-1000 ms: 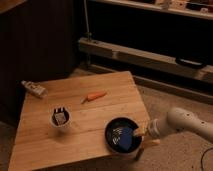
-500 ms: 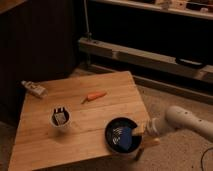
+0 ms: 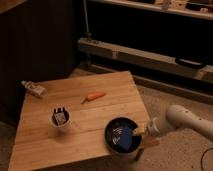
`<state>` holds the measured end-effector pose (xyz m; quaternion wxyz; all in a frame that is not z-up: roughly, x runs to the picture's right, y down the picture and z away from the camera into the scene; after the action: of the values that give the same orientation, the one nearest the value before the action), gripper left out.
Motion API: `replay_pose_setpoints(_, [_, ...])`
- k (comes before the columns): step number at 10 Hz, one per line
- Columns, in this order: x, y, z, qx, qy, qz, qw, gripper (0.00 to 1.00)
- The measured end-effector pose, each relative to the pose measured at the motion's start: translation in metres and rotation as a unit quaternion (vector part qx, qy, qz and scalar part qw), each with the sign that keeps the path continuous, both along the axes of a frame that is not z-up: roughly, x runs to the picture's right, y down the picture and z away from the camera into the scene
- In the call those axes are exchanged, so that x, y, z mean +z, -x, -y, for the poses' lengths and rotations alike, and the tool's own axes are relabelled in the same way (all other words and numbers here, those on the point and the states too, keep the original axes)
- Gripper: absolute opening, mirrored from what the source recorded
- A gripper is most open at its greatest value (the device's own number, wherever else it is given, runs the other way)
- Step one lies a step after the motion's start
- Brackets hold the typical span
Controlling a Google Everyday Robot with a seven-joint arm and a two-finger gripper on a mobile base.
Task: Pick up the ceramic bowl
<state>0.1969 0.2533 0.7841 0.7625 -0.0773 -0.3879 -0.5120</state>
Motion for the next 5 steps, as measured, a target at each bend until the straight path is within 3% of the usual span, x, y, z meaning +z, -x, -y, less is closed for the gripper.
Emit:
replay_pose_setpoints(3, [-0.0004, -0.0051, -0.0010, 0.003, 0.001, -0.003, 1.0000, 0.33])
replay_pose_setpoints(5, [-0.0011, -0.0079, -0.0012, 0.004, 0.001, -0.006, 1.0000, 0.33])
